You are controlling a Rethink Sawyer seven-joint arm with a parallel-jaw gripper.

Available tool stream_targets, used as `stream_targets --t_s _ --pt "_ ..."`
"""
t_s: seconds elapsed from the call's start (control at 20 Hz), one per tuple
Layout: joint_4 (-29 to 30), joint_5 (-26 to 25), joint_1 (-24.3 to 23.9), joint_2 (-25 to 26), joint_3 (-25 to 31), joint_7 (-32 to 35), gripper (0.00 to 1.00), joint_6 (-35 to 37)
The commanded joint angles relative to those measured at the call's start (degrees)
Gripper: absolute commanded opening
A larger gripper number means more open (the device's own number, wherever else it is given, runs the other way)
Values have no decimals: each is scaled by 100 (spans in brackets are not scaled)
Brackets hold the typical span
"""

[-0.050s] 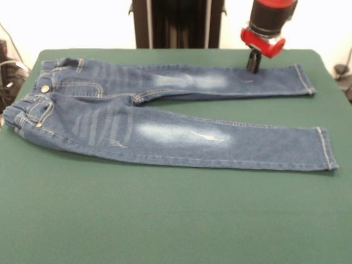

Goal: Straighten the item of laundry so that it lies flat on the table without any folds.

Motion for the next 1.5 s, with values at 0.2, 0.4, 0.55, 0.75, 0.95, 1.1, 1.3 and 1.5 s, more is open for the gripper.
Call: stream_targets --t_s 0.2,0.4,0.55,0.75,0.95,1.1,1.3,1.5 --pt "-758 315 -55 1093 894 1871 0 -811" --pt "-812 437 37 1136 885 1928 0 -812" --pt "-822 558 128 1126 895 2019 0 -797" --pt "-820 765 294 1057 880 2160 0 -714" --pt "-811 848 371 1014 921 2316 0 -678" --pt "-814 879 434 984 909 2388 0 -618" --pt "-821 815 441 970 857 2376 0 -560" --pt "-759 757 421 913 838 2408 0 -527"
